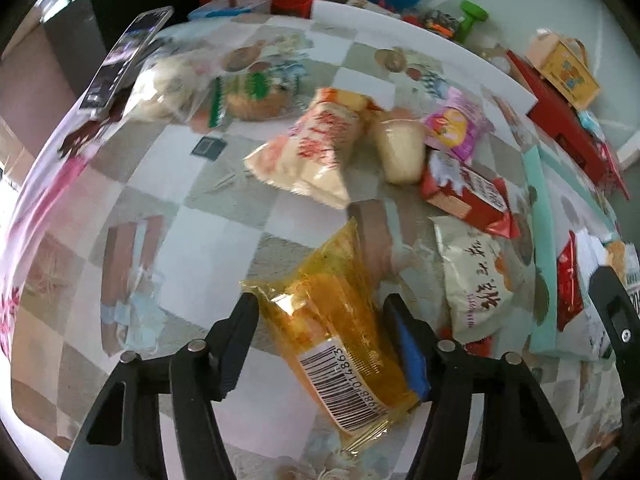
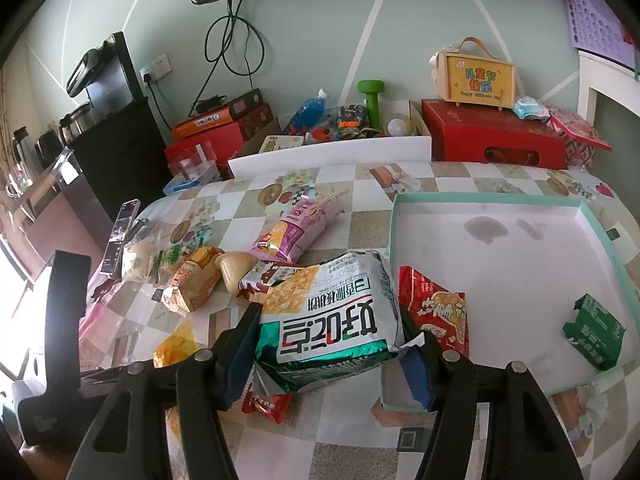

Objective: Organize snacks
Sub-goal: 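Lift the white-green snack bag with the right tool while the left tool regrips the yellow bread bag, then carry both bags over the tray and release them inside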

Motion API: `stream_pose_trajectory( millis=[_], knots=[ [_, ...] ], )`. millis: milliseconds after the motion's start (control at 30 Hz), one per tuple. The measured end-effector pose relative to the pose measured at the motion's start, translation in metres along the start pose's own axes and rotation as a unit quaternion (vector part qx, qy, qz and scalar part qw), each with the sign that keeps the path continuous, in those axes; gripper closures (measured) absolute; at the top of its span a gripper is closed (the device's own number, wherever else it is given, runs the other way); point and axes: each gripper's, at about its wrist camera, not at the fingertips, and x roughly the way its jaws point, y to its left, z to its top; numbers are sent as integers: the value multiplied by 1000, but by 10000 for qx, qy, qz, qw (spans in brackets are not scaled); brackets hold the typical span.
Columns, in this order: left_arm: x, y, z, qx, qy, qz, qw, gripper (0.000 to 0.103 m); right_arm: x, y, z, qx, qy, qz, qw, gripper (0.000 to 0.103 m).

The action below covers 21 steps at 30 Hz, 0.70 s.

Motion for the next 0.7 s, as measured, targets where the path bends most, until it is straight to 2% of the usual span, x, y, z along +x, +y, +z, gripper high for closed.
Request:
stream_pose_trajectory(
  millis=[200, 300, 700],
  knots=[
    [-5, -8, 0, 153, -122, -87, 9998, 52, 5, -5, -2, 105, 79, -15, 9999, 37],
    [-10, -9, 2, 150, -230, -96, 9996, 55, 7, -7, -2, 151, 91, -18, 9998, 37],
    [-43, -5, 11, -26, -933, -209, 9954, 56, -2, -7, 1, 136, -192, 111, 9997, 37]
  ],
)
